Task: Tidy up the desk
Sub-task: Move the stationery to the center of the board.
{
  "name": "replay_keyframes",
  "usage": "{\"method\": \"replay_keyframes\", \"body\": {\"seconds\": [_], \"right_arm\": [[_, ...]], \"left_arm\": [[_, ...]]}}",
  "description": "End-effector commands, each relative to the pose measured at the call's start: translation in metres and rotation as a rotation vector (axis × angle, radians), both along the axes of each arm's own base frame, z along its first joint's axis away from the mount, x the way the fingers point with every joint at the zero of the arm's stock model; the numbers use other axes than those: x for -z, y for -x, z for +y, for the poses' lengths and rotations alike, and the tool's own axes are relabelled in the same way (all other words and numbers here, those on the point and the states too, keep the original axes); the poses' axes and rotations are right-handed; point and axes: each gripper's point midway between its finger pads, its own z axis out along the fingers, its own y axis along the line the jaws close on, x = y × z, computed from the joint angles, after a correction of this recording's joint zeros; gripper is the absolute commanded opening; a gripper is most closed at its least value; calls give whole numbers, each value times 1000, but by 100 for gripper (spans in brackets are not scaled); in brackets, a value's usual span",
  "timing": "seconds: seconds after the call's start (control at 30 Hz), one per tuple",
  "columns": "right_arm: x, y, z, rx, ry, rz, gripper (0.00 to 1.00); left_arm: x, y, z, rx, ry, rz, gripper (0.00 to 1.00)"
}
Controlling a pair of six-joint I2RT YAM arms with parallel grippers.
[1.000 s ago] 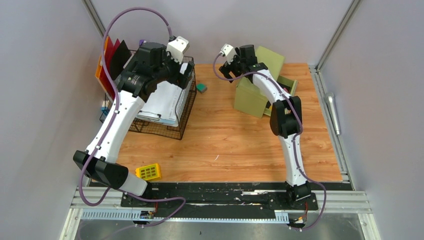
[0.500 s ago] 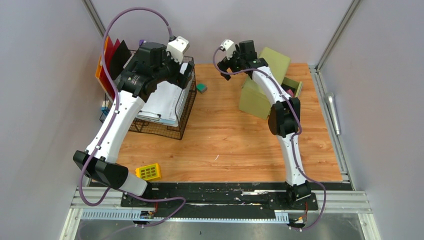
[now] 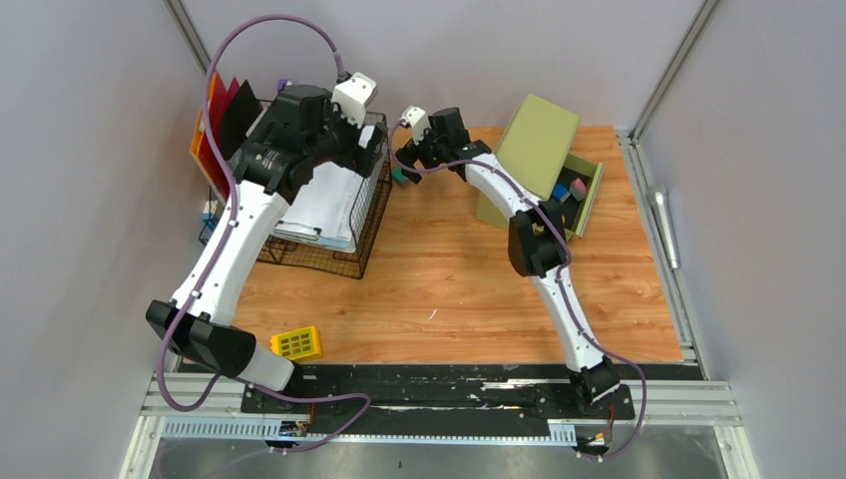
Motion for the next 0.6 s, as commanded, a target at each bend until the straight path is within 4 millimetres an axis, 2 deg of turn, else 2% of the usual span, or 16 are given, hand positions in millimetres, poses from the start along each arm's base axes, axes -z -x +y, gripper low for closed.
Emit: {"method": "replay_keyframes", "body": {"seconds": [0.0, 0.27, 0.57], "right_arm": [[-13, -20, 2, 53, -91, -31, 100], [16, -16, 15, 42, -126, 31, 96], [26, -6, 24, 11, -163, 91, 92]], "left_arm": [[-17, 2, 0, 8, 10, -61, 100], [-14, 1, -1, 10, 12, -54, 100], [-11, 0, -2, 11, 10, -46, 100]]}}
